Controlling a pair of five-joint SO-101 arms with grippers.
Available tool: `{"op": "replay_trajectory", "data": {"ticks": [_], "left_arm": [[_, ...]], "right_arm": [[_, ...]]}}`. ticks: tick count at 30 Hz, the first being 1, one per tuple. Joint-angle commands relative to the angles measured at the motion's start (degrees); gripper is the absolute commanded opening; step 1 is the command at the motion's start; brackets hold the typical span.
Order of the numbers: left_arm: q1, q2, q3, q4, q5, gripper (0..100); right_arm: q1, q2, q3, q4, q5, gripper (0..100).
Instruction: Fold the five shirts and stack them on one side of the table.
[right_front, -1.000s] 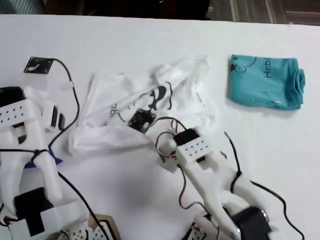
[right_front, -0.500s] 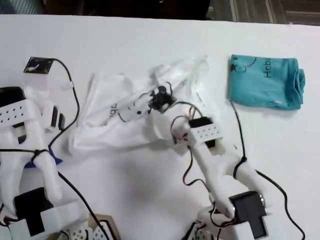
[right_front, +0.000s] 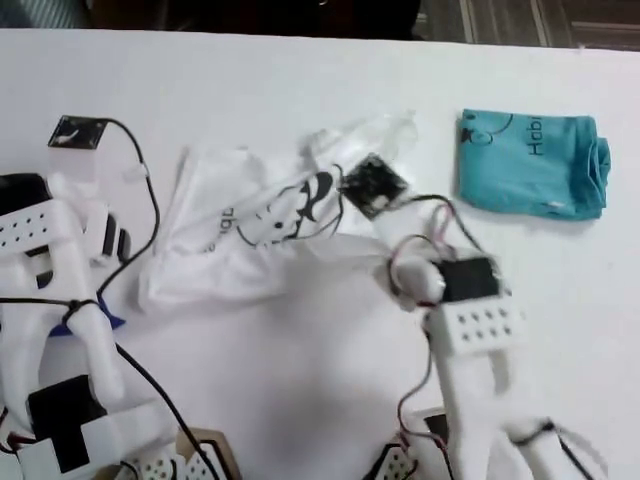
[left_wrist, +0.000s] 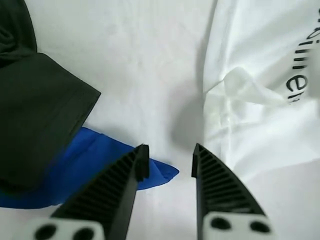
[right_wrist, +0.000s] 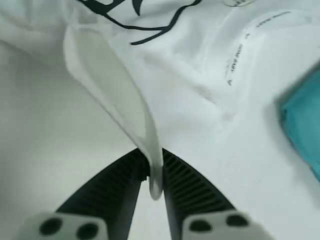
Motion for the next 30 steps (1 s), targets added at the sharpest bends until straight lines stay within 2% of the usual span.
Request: {"op": "replay_trajectory", "data": {"ticks": [1,5,9,13,16,18,25,30], "left_arm": [[-0.6,-2.1,0.7,-0.4,0.0,16],[0.1,-2.1,1.6,-0.4,0.1,16],[3.8,-2.3,1.1,5.7,-1.1,16],[9.8,-2.5,1.0,14.3,-9.8,16],[12.6,-2.5,-0.5,18.2,-17.9,16],[14.2,-2.5,-2.4,19.3,-20.8,16],[20.0,-2.0,-6.7,13.9,-23.5,16],[23.6,-1.9,-2.1,7.8,-24.4,17]], "right_arm": [[7.5,-7.2,-1.9,1.1,4.6,1.9],[12.3,-9.0,1.8,0.7,7.4,1.9],[11.9,-9.3,8.9,-2.6,7.1,1.9],[12.4,-9.3,16.5,-10.2,7.1,1.9],[14.4,-9.1,22.3,-16.6,7.1,1.9],[16.8,-9.1,25.7,-19.8,7.1,1.9],[21.1,-9.3,32.9,-21.1,7.0,1.9],[20.7,-9.3,34.5,-21.1,1.1,1.9]]}}
